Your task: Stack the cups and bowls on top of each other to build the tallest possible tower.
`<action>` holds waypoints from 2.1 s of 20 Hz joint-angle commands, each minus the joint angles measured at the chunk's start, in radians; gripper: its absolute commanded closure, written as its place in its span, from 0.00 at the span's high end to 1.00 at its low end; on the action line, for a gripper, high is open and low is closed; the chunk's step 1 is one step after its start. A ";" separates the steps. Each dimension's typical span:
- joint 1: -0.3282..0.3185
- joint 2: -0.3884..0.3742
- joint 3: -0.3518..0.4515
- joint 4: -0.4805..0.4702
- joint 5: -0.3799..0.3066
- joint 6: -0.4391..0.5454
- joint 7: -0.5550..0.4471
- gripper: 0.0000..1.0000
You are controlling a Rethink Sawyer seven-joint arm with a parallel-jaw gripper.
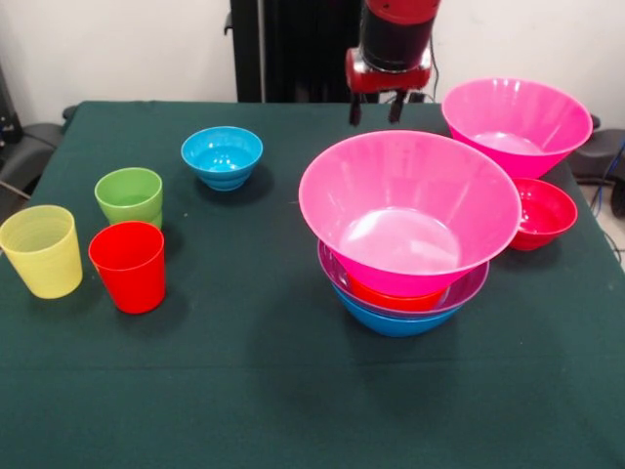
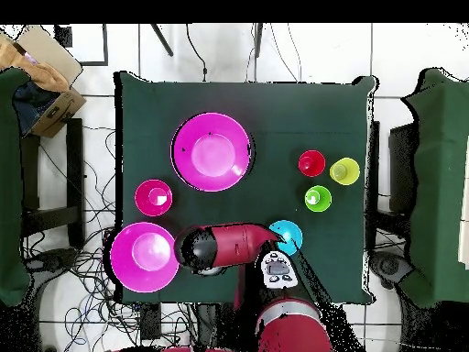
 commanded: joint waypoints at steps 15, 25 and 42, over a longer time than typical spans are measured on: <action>-0.095 -0.320 0.185 0.140 0.151 0.095 0.046 1.00; -0.070 -0.304 0.234 0.108 0.221 -0.011 0.096 1.00; 0.039 -0.212 0.129 0.104 0.169 -0.125 0.120 1.00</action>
